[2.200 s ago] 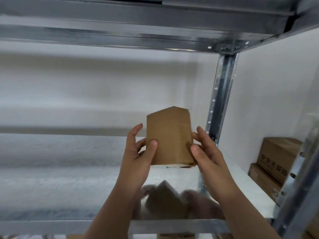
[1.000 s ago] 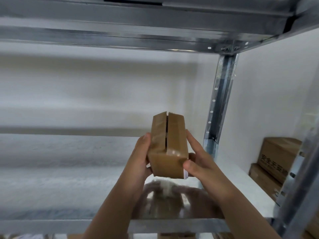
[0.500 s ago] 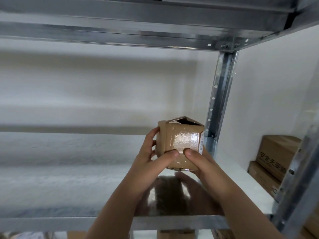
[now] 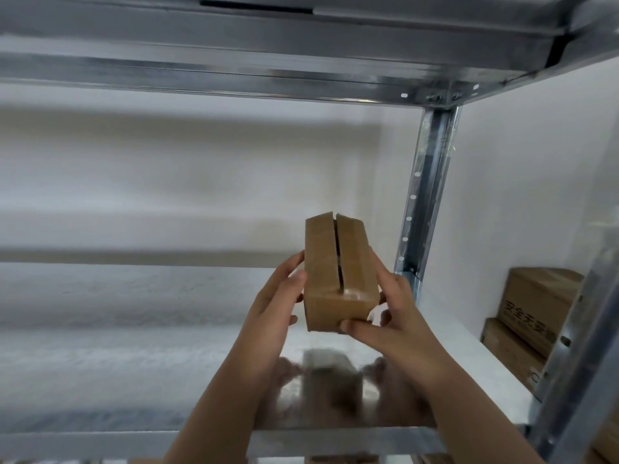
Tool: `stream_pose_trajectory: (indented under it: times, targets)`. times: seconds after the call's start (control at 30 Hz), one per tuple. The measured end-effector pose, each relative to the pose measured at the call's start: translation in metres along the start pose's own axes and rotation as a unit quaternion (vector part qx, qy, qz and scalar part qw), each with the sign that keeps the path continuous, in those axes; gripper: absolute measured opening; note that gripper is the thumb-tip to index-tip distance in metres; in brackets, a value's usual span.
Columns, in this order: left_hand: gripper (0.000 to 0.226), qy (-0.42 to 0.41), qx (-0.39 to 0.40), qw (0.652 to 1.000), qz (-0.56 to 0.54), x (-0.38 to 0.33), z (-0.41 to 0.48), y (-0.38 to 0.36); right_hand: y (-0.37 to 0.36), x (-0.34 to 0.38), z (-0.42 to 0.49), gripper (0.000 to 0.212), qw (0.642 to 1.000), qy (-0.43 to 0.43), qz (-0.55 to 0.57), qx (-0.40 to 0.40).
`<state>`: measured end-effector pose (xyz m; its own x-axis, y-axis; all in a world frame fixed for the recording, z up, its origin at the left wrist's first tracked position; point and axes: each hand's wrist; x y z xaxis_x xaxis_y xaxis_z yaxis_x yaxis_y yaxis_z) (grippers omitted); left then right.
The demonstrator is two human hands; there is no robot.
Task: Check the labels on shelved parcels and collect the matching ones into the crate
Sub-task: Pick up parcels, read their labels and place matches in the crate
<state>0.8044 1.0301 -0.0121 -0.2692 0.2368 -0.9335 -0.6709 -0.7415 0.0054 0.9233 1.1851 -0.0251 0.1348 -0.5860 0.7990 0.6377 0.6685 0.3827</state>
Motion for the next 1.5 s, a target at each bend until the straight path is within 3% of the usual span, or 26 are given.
stream_pose_trajectory:
  times: [0.13, 0.3, 0.33, 0.43, 0.53, 0.6, 0.77, 1.1, 1.2, 1.27, 1.4, 1.5]
  targets:
    - [0.044, -0.006, -0.026, 0.999, 0.04, 0.0, -0.003, 0.0, -0.001, -0.004, 0.002, 0.103, 0.996, 0.026, -0.081, 0.021]
    - [0.073, -0.052, -0.05, 0.994, 0.087, -0.004, -0.003, 0.0, 0.0, -0.002, 0.006, 0.098, 0.998, 0.0, 0.038, 0.048]
    - [0.071, -0.059, -0.047, 0.994, 0.073, -0.003, -0.003, 0.0, -0.001, -0.001, 0.008, 0.086, 0.995, -0.023, 0.092, 0.037]
    - [0.043, -0.051, -0.021, 0.998, -0.029, -0.003, -0.005, 0.001, -0.002, 0.004, 0.008, 0.013, 0.975, -0.063, 0.215, 0.009]
    - [0.021, -0.04, 0.017, 0.997, -0.056, 0.001, -0.006, 0.0, 0.002, 0.0, 0.002, 0.082, 0.968, -0.047, 0.248, 0.011]
    - [0.039, -0.038, 0.038, 0.998, -0.032, 0.003, -0.006, -0.003, 0.0, 0.002, -0.001, 0.106, 0.967, -0.034, 0.253, 0.026]
    - [0.056, -0.054, 0.055, 0.996, -0.042, 0.006, -0.007, -0.006, -0.003, 0.001, -0.001, 0.075, 0.966, -0.026, 0.258, 0.018]
    - [0.055, -0.052, 0.042, 0.997, -0.044, 0.006, -0.006, -0.005, -0.006, 0.0, -0.002, 0.082, 0.97, -0.027, 0.24, 0.02]
    - [0.061, -0.048, 0.044, 0.997, -0.028, -0.001, -0.011, -0.006, -0.007, 0.003, -0.003, 0.097, 0.968, -0.05, 0.244, 0.026]
    - [0.065, -0.048, 0.067, 0.997, -0.013, -0.005, -0.015, -0.007, -0.006, 0.005, -0.001, 0.089, 0.964, -0.066, 0.259, 0.004]
    - [0.094, -0.056, 0.116, 0.991, 0.047, 0.0, -0.012, -0.009, -0.003, 0.005, 0.003, 0.072, 0.966, -0.089, 0.244, -0.011]
    - [0.068, -0.097, 0.054, 0.992, 0.053, 0.006, -0.005, -0.014, -0.003, 0.004, 0.001, 0.081, 0.969, -0.089, 0.23, -0.01]
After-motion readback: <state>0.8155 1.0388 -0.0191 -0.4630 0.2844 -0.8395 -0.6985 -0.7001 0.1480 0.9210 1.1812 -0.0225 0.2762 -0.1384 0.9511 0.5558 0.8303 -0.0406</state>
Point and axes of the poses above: each hand's wrist, its own z-axis towards the middle knuckle, its own y-axis out of the back of the hand, x = y × z, and after that the axes turned 1 degree about y, right-handed
